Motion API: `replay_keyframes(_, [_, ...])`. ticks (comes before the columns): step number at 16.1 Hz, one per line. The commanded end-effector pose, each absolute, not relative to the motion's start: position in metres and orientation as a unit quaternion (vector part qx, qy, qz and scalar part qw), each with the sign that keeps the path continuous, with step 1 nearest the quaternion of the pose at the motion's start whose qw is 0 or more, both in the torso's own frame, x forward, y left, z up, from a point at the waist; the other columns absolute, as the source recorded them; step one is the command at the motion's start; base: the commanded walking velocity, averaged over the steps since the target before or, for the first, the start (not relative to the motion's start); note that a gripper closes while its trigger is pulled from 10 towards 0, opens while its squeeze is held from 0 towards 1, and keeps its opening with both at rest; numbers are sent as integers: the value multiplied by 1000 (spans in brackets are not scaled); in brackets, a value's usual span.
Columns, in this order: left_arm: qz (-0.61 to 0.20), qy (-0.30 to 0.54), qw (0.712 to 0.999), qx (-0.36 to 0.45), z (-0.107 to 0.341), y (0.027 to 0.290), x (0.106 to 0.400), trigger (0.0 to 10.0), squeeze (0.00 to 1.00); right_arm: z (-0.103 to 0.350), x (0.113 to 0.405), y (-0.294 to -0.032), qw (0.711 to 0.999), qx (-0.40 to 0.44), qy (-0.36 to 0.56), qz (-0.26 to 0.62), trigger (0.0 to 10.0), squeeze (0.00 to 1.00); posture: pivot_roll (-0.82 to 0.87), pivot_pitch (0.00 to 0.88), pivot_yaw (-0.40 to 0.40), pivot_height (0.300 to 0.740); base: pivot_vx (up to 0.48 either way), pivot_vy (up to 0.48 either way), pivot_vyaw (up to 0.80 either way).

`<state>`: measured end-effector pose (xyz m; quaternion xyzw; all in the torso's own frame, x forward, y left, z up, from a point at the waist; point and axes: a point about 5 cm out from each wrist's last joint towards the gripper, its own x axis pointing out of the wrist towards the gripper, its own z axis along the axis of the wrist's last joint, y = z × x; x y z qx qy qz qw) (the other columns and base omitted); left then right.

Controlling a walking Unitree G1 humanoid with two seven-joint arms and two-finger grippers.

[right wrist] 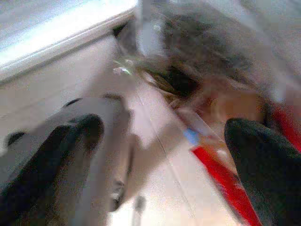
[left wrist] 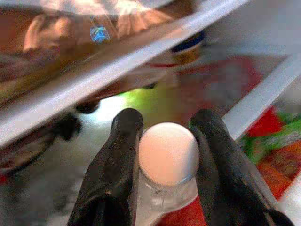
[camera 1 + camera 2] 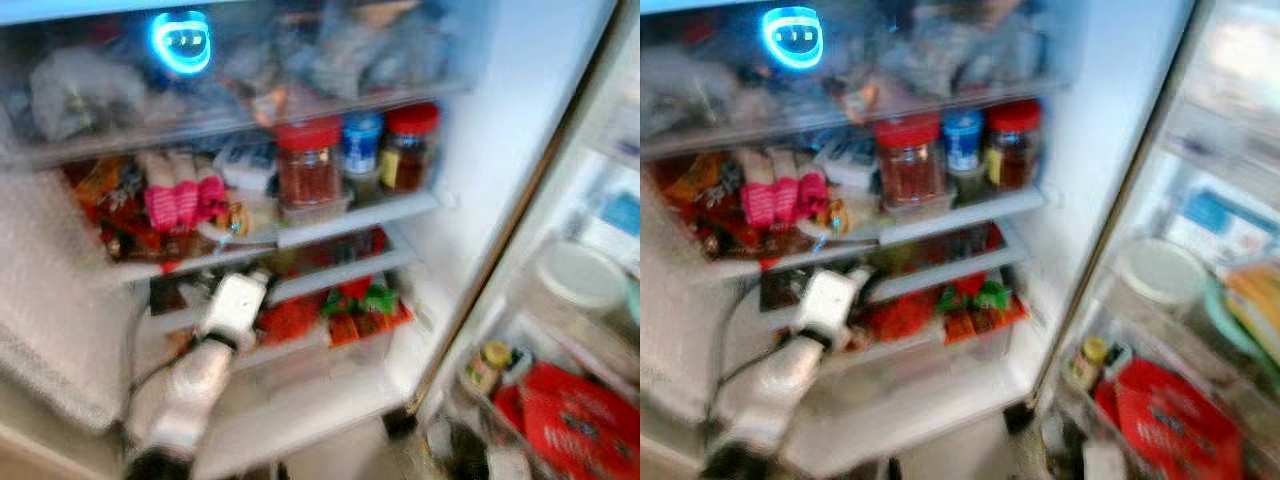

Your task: Restocking fridge

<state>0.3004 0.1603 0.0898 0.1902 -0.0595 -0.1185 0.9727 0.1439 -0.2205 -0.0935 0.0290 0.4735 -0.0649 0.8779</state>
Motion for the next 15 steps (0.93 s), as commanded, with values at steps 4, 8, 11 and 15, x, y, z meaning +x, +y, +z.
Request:
replay_keyframes(4, [-151,-92,918,355,103,162,299,10000,0,-95,139,-225,874,29,480,-73,10000,0,61,22,8,643,0,0,0])
replay_keyframes(8, [-148,-66,850,501,90,184,307,10000,0,-95,139,-224,874,32,480,-73,10000,0,60,27,8,643,0,0,0])
replay_keyframes(11, [-145,-23,839,523,70,196,309,10000,0,-95,139,-224,873,31,481,-71,10000,0,68,41,8,643,0,0,0])
replay_keyframes(15, [-163,11,820,549,50,195,311,10000,0,-95,139,-224,874,31,479,-69,10000,0,34,72,9,643,0,0,0])
